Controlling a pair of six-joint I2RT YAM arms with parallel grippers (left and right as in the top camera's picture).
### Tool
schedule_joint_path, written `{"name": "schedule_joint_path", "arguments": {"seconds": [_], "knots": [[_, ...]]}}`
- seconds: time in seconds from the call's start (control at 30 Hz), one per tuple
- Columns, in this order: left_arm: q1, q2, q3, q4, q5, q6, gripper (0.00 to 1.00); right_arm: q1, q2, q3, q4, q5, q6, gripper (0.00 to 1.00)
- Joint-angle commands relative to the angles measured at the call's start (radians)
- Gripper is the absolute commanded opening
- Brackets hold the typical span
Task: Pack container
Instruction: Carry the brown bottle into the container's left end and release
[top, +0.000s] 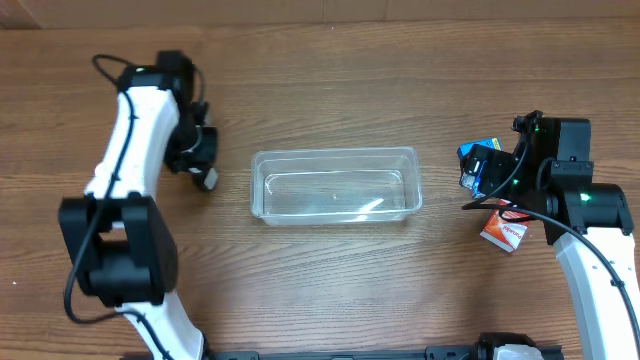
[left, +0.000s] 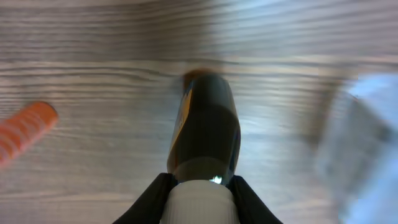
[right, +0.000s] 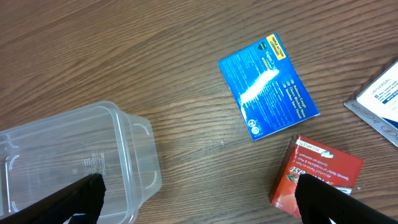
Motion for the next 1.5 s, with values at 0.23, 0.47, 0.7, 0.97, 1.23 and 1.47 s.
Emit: {"name": "schedule_joint_path", "arguments": {"seconds": [0.23, 0.47, 0.7, 0.97, 1.23, 1.47], "knots": [[-0.397, -0.269, 0.053, -0.043, 0.024, -0.455, 0.04, -0.005, -0.002, 0.034, 0.002, 0.001, 0.004, 1.00], [-0.428, -0.099, 0.036, -0.037, -0.025, -0.632, 0.04, -0.005, -0.002, 0.034, -0.006, 0.001, 0.005, 1.00], [-0.424, 0.059, 0.036, 0.032, -0.025, -0.737, 0.04, -0.005, -0.002, 0.034, -0.006, -0.002, 0.005, 1.00], [-0.402, 0.098, 0.036, 0.054, -0.025, -0.776, 0.04, -0.005, -0.002, 0.034, -0.006, -0.002, 0.005, 1.00], [-0.378, 0.097, 0.036, 0.027, -0.025, -0.745, 0.04, -0.005, -0.001, 0.034, -0.005, -0.002, 0.005, 1.00], [-0.378, 0.094, 0.038, 0.028, -0.017, -0.642, 0.68, -0.005, 0.011, 0.034, -0.005, -0.002, 0.005, 1.00]]}}
